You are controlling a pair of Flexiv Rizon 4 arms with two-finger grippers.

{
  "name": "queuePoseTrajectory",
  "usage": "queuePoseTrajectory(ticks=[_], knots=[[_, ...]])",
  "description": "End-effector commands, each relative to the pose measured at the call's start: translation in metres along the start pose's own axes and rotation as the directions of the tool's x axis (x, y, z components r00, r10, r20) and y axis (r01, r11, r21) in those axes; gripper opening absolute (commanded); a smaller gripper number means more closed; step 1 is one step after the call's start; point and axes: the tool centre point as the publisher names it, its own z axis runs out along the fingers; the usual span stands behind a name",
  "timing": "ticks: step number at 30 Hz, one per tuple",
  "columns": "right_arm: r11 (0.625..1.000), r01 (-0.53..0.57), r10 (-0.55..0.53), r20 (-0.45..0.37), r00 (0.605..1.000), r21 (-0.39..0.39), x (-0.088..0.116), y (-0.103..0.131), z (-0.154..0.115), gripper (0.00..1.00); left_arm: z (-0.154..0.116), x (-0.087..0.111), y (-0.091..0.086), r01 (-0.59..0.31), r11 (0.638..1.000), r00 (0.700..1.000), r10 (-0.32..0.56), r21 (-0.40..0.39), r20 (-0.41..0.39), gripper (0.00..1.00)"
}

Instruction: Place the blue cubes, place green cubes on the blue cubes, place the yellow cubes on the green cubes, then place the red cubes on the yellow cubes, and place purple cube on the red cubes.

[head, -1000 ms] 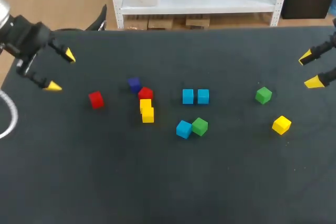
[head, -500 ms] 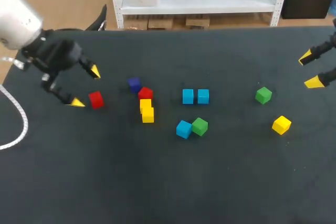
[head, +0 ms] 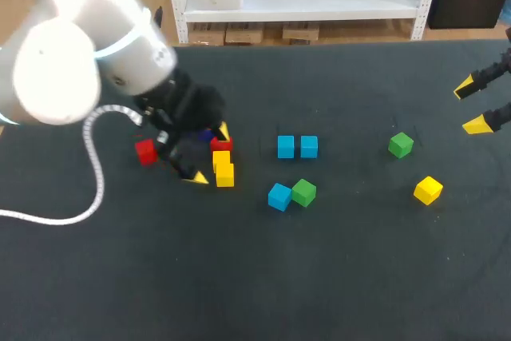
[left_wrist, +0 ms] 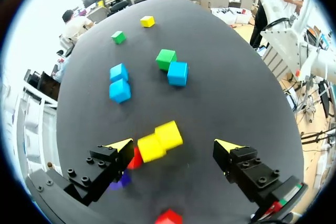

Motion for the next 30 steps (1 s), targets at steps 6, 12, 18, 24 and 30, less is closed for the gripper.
queuePoseTrajectory(ticks=[6,12,18,24,30], knots=[[1.0,0.001,-0.001,0.001,1.0,0.001,0.0,0.0,0.0,1.0,0.045,-0.045,0.003,-0.072,0.996,0.994,0.076,0.043,-0.083,1.0],[1.0,0.001,-0.001,0.001,1.0,0.001,0.0,0.0,0.0,1.0,0.063,-0.055,0.002,-0.092,0.993,0.99,0.099,0.072,-0.099,1.0],[1.0,0.001,-0.001,0.001,1.0,0.001,0.0,0.0,0.0,1.0,0.071,-0.063,0.003,-0.13,0.987,0.984,0.14,0.093,-0.111,1.0],[1.0,0.001,-0.001,0.001,1.0,0.001,0.0,0.0,0.0,1.0,0.072,-0.071,0.005,-0.175,0.979,0.977,0.185,0.101,-0.104,1.0],[1.0,0.001,-0.001,0.001,1.0,0.001,0.0,0.0,0.0,1.0,0.073,-0.075,0.004,-0.194,0.974,0.976,0.204,0.117,-0.081,1.0]])
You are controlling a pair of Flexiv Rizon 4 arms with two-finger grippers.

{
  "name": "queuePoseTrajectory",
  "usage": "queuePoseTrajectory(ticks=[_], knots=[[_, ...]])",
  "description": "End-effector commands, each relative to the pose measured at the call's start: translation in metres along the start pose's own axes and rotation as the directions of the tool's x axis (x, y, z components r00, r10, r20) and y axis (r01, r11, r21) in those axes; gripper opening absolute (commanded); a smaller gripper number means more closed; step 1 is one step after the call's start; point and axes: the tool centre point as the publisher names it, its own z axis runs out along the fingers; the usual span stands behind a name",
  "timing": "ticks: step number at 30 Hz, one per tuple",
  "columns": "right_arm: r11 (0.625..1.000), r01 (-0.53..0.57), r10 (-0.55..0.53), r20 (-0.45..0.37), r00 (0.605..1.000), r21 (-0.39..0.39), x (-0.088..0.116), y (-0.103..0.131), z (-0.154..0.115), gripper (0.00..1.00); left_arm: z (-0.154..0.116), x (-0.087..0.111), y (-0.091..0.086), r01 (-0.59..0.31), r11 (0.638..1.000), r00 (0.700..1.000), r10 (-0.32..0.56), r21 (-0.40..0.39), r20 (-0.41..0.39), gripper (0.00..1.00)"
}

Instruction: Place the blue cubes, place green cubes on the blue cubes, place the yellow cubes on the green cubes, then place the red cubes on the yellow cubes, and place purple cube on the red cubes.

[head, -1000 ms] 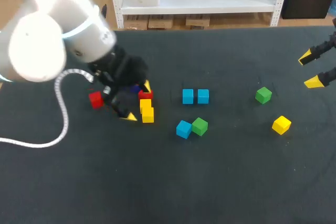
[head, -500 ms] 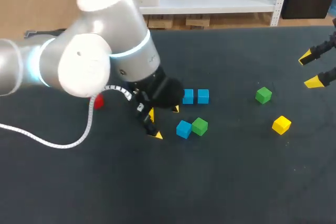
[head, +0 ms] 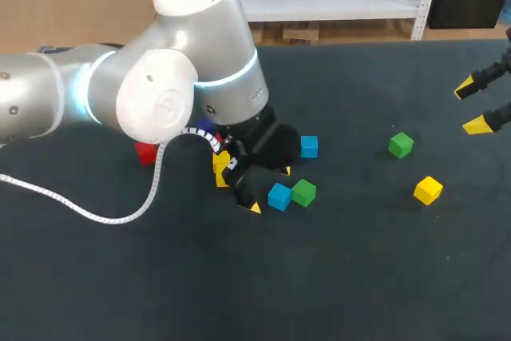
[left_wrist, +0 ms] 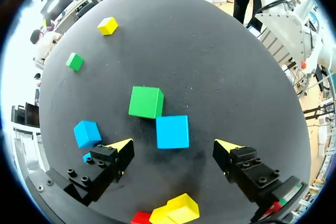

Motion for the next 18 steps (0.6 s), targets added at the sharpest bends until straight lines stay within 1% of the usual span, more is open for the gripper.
queuePoseTrajectory(ticks=[1,10,11,12,14,15,16,17,18], knots=[[1.0,0.001,-0.001,0.001,1.0,0.001,0.0002,-0.0001,0.0004,1.0,0.0023,-0.0005,0.0023,-0.003,1.0,1.0,0.003,0.017,0.009,1.0],[1.0,0.001,-0.001,0.001,1.0,0.001,0.0002,-0.0001,0.0004,1.0,0.0059,-0.004,0.002,0.015,0.999,1.0,-0.015,0.033,0.021,0.99],[1.0,0.001,-0.001,0.001,1.0,0.001,0.0002,-0.0001,0.0004,1.0,0.0064,-0.0044,0.0024,0.016,0.999,1.0,-0.017,0.033,0.021,0.98],[1.0,0.001,-0.001,0.001,1.0,0.001,0.0002,-0.0001,0.0004,1.0,0.0069,-0.0049,0.0028,0.018,0.999,1.0,-0.019,0.033,0.023,0.92],[1.0,0.001,-0.001,0.001,1.0,0.001,0.0002,-0.0001,0.0004,1.0,0.0084,-0.0057,0.0036,0.023,0.999,0.999,-0.024,0.035,0.025,0.92],[1.0,0.001,-0.001,0.001,1.0,0.001,0.0002,-0.0001,0.0004,1.0,0.0091,-0.0061,0.0038,0.028,0.999,0.999,-0.029,0.036,0.028,0.9],[1.0,0.001,-0.001,0.001,1.0,0.001,0.0002,-0.0001,0.0004,1.0,0.0097,-0.0064,0.0041,0.032,0.999,0.999,-0.033,0.037,0.029,0.84],[1.0,0.001,-0.001,0.001,1.0,0.001,0.0002,-0.0001,0.0004,1.0,0.0101,-0.0066,0.0043,0.035,0.999,0.999,-0.036,0.037,0.029,0.81],[1.0,0.001,-0.001,0.001,1.0,0.001,0.0002,-0.0001,0.0004,1.0,0.0103,-0.0068,0.0043,0.037,0.999,0.999,-0.038,0.037,0.03,0.75]])
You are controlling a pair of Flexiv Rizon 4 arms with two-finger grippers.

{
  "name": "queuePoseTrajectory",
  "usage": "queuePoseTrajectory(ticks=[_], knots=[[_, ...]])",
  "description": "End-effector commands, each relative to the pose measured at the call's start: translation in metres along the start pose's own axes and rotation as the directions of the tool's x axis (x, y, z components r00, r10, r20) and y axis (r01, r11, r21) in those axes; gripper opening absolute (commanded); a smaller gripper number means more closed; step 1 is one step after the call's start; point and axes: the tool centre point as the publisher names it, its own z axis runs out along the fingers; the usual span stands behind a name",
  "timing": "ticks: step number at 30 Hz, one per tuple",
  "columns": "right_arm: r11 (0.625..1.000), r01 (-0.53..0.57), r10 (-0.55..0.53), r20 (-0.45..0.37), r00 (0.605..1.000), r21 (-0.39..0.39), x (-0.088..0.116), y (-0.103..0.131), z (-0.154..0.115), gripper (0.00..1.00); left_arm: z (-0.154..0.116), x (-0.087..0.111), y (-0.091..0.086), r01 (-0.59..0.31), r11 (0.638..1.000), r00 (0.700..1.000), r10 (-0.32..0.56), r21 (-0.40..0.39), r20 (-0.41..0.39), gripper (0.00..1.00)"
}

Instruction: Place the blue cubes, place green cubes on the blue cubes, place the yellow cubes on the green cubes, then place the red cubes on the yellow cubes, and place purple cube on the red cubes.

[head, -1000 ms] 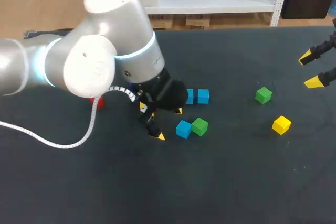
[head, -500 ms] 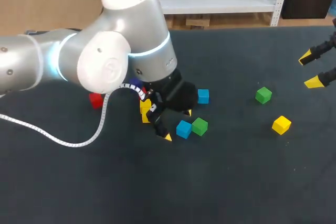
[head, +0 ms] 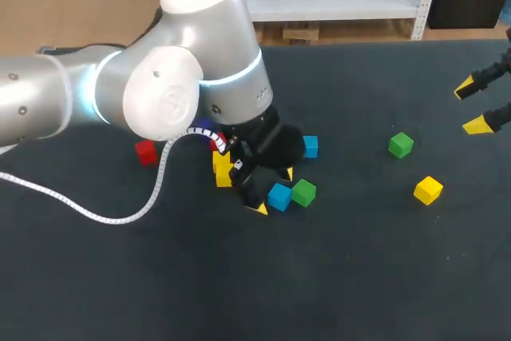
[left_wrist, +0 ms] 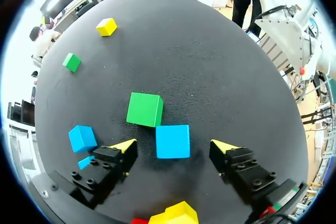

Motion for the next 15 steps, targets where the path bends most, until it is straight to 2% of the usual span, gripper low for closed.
queuePoseTrajectory(ticks=[1,2,3,4,6,9,13,15], knots=[[1.0,0.001,-0.001,0.001,1.0,0.0,0.0,0.0,0.0,1.0,0.003,0.0,0.004,0.007,1.0,1.0,-0.007,0.006,0.001,0.68],[1.0,0.001,-0.001,0.001,1.0,0.0,0.0,0.0,0.0,1.0,0.003,0.0,0.004,0.013,1.0,1.0,-0.013,0.006,0.002,0.65],[1.0,0.001,-0.001,0.001,1.0,0.0,0.0,0.0,0.0,1.0,0.003,0.0,0.004,0.017,1.0,1.0,-0.017,0.007,0.004,0.49],[1.0,0.001,-0.001,0.001,1.0,0.0,0.0,0.0,0.0,1.0,0.003,0.0,0.004,0.021,1.0,1.0,-0.021,0.006,0.004,0.41],[1.0,0.001,-0.001,0.001,1.0,0.0,0.0,0.0,0.0,1.0,0.004,0.0,0.004,0.03,1.0,1.0,-0.03,0.005,0.003,0.3],[1.0,0.001,-0.001,0.001,1.0,0.0,0.0,0.0,0.0,1.0,0.003,0.003,0.003,0.053,0.999,0.999,-0.053,0.0,0.004,0.0],[1.0,0.001,-0.001,0.001,1.0,0.0,0.0,0.0,0.0,1.0,-0.001,0.009,0.002,0.106,0.994,0.994,-0.106,-0.016,0.01,0.0],[1.0,0.001,-0.001,0.001,1.0,0.0,0.0,0.0,0.0,1.0,-0.007,0.015,0.003,0.168,0.985,0.986,-0.167,-0.038,0.022,0.0]])
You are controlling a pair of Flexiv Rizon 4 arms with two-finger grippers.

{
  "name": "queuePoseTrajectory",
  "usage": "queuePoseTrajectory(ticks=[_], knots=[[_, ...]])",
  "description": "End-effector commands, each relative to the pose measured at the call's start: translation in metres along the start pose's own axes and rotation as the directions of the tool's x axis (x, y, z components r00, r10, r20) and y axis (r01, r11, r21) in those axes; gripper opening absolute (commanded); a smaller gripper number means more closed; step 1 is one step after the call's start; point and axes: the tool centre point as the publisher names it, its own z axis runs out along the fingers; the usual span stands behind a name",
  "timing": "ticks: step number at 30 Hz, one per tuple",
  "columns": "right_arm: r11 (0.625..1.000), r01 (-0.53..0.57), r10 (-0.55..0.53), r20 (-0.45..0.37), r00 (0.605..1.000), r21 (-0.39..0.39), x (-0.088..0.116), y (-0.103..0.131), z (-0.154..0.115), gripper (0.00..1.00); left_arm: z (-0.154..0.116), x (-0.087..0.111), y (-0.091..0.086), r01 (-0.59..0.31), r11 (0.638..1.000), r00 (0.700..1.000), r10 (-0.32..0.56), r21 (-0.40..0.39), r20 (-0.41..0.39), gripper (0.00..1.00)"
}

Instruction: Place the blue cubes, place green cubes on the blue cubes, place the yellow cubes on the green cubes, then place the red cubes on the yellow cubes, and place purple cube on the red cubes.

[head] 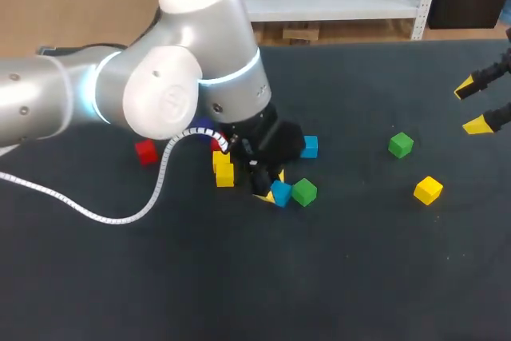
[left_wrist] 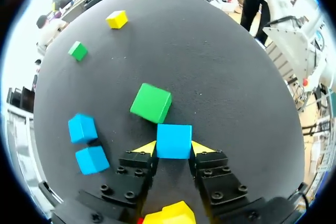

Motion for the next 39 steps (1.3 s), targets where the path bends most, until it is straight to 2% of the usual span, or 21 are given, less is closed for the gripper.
queuePoseTrajectory(ticks=[1,4,7,11,20,23,28,39], knots=[[1.0,0.001,-0.001,0.001,1.0,0.001,0.0,0.0,0.0,1.0,-0.01,0.012,-0.001,0.092,0.995,0.995,-0.091,-0.041,0.031,0.0],[1.0,0.001,-0.001,0.001,1.0,0.001,0.0,0.0,0.0,1.0,-0.02,0.026,0.003,0.248,0.965,0.968,-0.243,-0.086,0.069,0.0],[1.0,0.001,-0.001,0.001,1.0,0.001,0.0,0.0,0.0,1.0,-0.027,0.039,0.007,0.379,0.918,0.924,-0.368,-0.118,0.103,0.0],[1.0,0.001,-0.001,0.001,1.0,0.001,0.0,0.0,0.0,1.0,-0.031,0.053,0.012,0.462,0.872,0.886,-0.447,-0.163,0.121,0.0],[1.0,0.001,-0.001,0.001,1.0,0.001,0.0,0.0,0.0,1.0,-0.037,0.066,0.028,0.496,0.842,0.867,-0.493,-0.211,0.074,0.0],[1.0,0.001,-0.001,0.001,1.0,0.001,0.0,0.0,0.0,1.0,-0.038,0.066,0.035,0.49,0.845,0.87,-0.489,-0.215,0.063,0.0],[1.0,0.001,-0.001,0.001,1.0,0.001,0.0,0.0,0.0,1.0,-0.036,0.063,0.045,0.446,0.872,0.893,-0.449,-0.2,0.034,0.0],[1.0,0.001,-0.001,0.001,1.0,0.001,0.0,0.0,0.0,1.0,-0.034,0.067,0.065,0.428,0.883,0.902,-0.431,-0.194,0.028,0.0]])
